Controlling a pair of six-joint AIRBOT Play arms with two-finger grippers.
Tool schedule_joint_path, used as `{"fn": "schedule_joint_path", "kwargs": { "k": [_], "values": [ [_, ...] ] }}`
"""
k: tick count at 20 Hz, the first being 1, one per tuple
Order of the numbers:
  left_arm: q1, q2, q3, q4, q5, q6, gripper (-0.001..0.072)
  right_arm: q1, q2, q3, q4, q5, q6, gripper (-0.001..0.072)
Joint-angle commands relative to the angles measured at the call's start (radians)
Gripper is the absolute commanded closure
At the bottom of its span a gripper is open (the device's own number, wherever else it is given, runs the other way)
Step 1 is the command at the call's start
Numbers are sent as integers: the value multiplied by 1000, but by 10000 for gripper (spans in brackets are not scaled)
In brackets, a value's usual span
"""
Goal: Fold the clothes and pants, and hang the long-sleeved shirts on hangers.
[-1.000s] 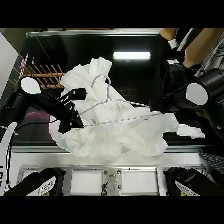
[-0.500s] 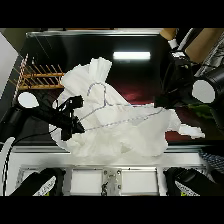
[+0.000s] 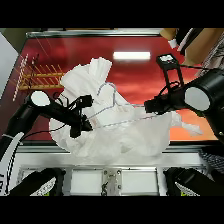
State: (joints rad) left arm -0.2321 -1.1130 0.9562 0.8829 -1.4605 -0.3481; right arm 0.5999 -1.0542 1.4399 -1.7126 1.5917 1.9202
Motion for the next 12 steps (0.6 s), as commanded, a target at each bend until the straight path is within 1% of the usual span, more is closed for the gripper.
{"fn": "schedule_joint_path", "kwargs": {
  "k": [1,2,4,8,12],
  "values": [
    [1,-55,38,-62,22,-27,695,74,2,1,5,-30,49,697],
    [14,-61,38,-92,27,-27,696,98,3,1,4,-50,53,697],
    [33,-62,38,-97,26,-28,695,125,3,1,-6,-65,76,697],
    [86,-62,38,-97,-64,-36,695,123,25,1,-103,-65,143,697],
    [109,-62,38,-96,-104,-43,695,122,40,1,-217,-34,192,697]
  ]
}}
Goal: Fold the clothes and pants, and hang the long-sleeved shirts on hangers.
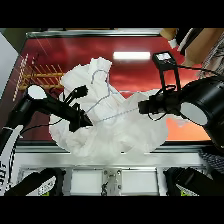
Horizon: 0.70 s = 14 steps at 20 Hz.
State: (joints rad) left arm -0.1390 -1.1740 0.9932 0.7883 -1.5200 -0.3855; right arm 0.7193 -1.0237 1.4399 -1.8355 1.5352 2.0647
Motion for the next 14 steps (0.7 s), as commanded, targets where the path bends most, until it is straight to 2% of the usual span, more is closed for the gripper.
{"fn": "schedule_joint_path", "kwargs": {
  "k": [1,6,10,14],
  "values": [
    [16,-1,1,-2,-51,-5,695,-1,10,1,-116,34,58,697],
    [16,-1,1,-3,-24,-5,695,-2,6,1,-79,13,56,697],
    [-12,-1,1,-3,6,-2,695,60,-22,1,-23,-82,57,697],
    [-69,-1,1,-3,24,37,695,148,-75,1,16,-185,57,697]
  ]
}}
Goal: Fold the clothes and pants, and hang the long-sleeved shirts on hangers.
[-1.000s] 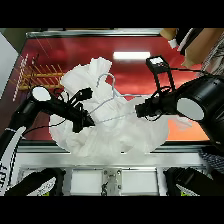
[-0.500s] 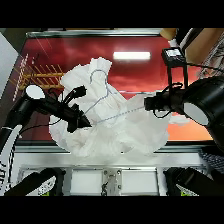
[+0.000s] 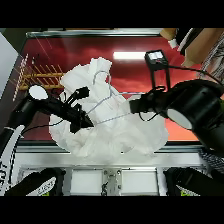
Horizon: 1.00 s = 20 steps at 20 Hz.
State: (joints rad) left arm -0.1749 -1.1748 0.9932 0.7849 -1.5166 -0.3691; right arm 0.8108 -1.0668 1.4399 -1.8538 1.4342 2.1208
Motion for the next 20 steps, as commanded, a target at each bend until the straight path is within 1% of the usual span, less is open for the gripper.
{"fn": "schedule_joint_path", "kwargs": {
  "k": [1,5,13,15,16,17,18,20],
  "values": [
    [-41,0,1,1,32,21,695,78,-43,1,42,-111,1,697],
    [-47,0,1,1,50,21,695,145,-68,1,61,-183,0,697],
    [-47,0,1,0,50,21,694,152,-71,1,64,-186,0,695],
    [-47,0,1,0,50,21,695,152,-71,1,64,-185,0,680],
    [-47,0,1,0,50,21,694,152,-70,1,64,-185,0,519],
    [-47,0,1,1,50,21,694,152,-66,1,64,-185,0,146],
    [-47,0,1,0,49,21,694,150,-59,2,68,-182,-8,2],
    [-47,0,1,0,46,21,694,129,-32,23,110,-135,-90,2]
  ]
}}
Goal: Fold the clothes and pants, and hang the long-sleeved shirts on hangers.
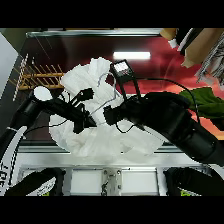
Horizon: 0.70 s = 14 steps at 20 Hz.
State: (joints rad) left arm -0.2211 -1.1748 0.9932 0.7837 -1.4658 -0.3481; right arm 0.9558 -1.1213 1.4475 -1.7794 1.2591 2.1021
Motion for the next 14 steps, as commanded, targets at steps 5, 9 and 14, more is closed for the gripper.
{"fn": "schedule_joint_path", "kwargs": {
  "k": [5,9,14],
  "values": [
    [-1,0,1,2,-5,0,694,-336,104,97,553,152,-488,1],
    [-1,0,1,2,-11,0,694,-661,95,99,905,238,-776,1],
    [-1,0,1,2,-11,0,694,-808,69,99,919,172,-795,2]
  ]
}}
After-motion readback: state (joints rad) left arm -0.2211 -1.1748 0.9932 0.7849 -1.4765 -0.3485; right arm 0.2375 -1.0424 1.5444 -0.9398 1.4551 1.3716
